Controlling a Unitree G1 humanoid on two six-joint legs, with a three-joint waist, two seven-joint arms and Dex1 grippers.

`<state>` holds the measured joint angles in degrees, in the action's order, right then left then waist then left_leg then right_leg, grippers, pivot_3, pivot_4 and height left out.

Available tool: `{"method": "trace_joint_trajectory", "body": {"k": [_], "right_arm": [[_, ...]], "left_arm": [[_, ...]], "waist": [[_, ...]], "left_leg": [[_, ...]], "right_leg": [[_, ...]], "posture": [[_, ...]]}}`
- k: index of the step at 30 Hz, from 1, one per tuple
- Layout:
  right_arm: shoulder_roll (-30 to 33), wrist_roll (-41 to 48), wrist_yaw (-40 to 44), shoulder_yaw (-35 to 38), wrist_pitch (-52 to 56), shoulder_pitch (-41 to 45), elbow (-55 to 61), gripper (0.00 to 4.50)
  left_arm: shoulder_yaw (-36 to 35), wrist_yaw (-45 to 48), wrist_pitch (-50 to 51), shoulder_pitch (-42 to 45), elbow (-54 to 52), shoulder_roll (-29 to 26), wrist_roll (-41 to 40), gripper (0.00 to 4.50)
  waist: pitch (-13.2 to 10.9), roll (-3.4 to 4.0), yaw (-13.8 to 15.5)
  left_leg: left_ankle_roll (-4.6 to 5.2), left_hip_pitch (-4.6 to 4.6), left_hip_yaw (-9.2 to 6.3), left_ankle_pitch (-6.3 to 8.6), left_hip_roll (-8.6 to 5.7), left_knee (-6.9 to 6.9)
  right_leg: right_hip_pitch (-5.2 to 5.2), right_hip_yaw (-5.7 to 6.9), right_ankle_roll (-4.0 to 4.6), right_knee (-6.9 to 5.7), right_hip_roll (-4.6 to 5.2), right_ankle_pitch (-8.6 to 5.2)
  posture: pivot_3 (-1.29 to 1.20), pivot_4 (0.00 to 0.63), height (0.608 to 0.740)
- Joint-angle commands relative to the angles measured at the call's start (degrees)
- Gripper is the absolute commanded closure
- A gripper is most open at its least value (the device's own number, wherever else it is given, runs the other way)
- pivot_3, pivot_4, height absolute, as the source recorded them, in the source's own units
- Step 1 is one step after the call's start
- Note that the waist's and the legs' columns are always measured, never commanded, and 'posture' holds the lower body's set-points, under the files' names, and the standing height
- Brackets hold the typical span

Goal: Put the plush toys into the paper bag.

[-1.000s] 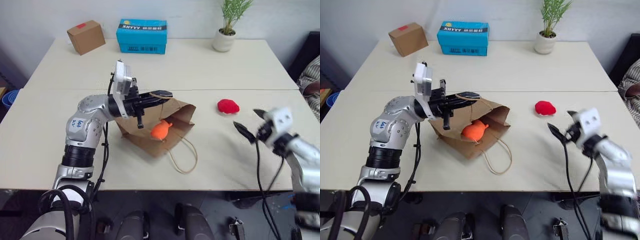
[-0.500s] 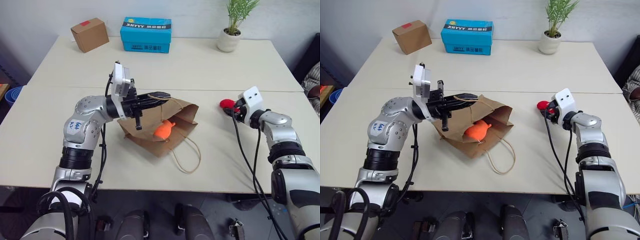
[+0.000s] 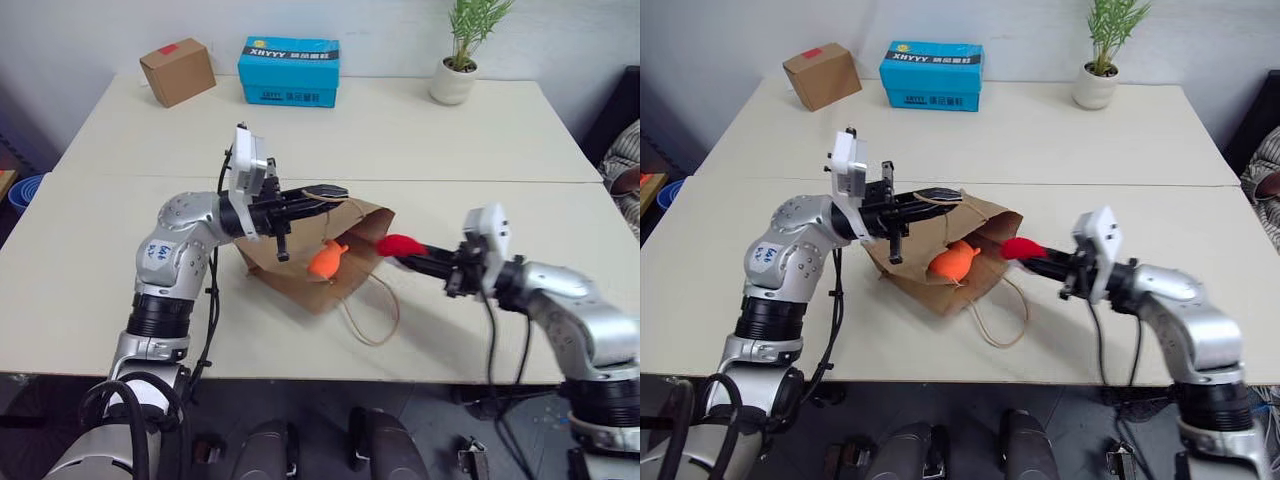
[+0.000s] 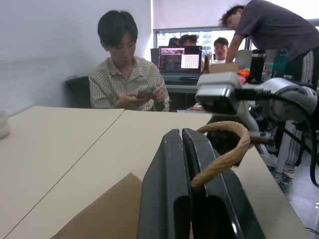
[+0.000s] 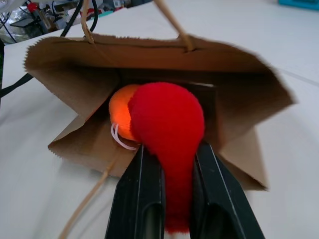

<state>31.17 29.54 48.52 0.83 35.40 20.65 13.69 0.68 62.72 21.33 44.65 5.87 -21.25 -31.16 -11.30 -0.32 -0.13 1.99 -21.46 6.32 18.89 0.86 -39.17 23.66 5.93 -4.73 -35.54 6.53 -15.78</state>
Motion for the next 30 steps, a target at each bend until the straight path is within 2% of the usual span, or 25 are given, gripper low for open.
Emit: {"method": "trace_joint_trajectory", "body": {"k": [1,8,12,15,19,21,27,30], "right_arm": [[-4.1,-5.2,-6.7,-3.3,-1.3,4.8,-4.0,4.34],[-14.2,-16.0,-18.6,-6.5,-10.8,11.8,-16.6,4.34],[-17.4,-19.1,-19.2,-10.0,-12.0,11.6,-18.5,3.05],[-18.4,-18.8,-19.0,-10.3,-10.4,10.8,-15.7,2.03],[-15.5,-11.9,-14.0,-6.3,-3.1,9.5,-8.6,0.57],[-12.4,-7.2,-9.6,-4.0,0.4,9.1,-5.0,0.03],[-0.7,6.6,-0.1,4.2,12.7,6.7,0.8,0.03],[6.5,6.2,2.6,3.6,16.2,4.0,-1.3,0.03]], "left_arm": [[0.2,0.8,0.5,0.7,-1.5,-0.4,-0.4,4.5],[-0.3,1.1,1.9,0.1,-3.0,-0.2,-1.6,4.5],[-0.8,0.8,1.9,-0.1,-2.9,0.0,-1.8,4.5],[-1.3,0.5,1.5,0.0,-2.4,0.1,-1.8,4.5],[-2.0,0.2,0.9,0.1,-1.7,0.0,-1.6,4.5],[-2.3,0.1,0.7,0.1,-1.4,-0.1,-1.3,4.5],[-2.7,0.0,0.9,-0.4,-1.9,-0.3,-1.3,4.5],[-2.6,-0.2,1.1,-0.8,-2.5,-0.3,-1.4,4.5]], "waist": [[0.0,0.0,-0.1],[0.0,0.0,0.0],[0.0,0.0,-0.1],[0.0,0.0,-0.2],[0.0,0.0,-0.1],[0.0,0.0,0.1],[0.0,0.0,0.1],[0.0,-0.01,0.1]], "left_leg": [[0.01,-0.02,0.05,0.0,-0.01,0.0],[0.02,-0.1,0.09,-0.01,-0.02,0.01],[0.03,-0.12,0.1,-0.01,-0.02,0.02],[0.03,-0.12,0.1,-0.01,0.0,0.02],[0.04,-0.12,0.09,-0.01,0.0,0.02],[0.07,-0.13,0.06,-0.01,-0.02,0.02],[0.17,-0.16,-0.03,0.06,-0.02,0.05],[0.17,-0.16,-0.01,0.06,-0.02,0.05]], "right_leg": [[0.04,0.01,0.0,0.0,-0.01,0.0],[0.11,0.05,0.0,0.03,-0.05,0.0],[0.11,0.04,0.0,0.06,-0.07,0.0],[0.11,0.04,0.0,0.04,-0.08,0.0],[0.11,0.03,0.0,0.05,-0.08,0.0],[0.09,0.03,0.0,0.06,-0.06,0.0],[0.06,0.03,0.0,0.17,-0.01,0.0],[0.06,0.04,0.0,0.17,-0.01,0.0]], "posture": [[0.0,0.15,0.74],[0.0,0.15,0.74],[0.0,0.15,0.74],[0.0,0.15,0.74],[0.0,0.15,0.74],[0.0,0.15,0.74],[0.0,0.15,0.74],[0.0,0.15,0.74]]}}
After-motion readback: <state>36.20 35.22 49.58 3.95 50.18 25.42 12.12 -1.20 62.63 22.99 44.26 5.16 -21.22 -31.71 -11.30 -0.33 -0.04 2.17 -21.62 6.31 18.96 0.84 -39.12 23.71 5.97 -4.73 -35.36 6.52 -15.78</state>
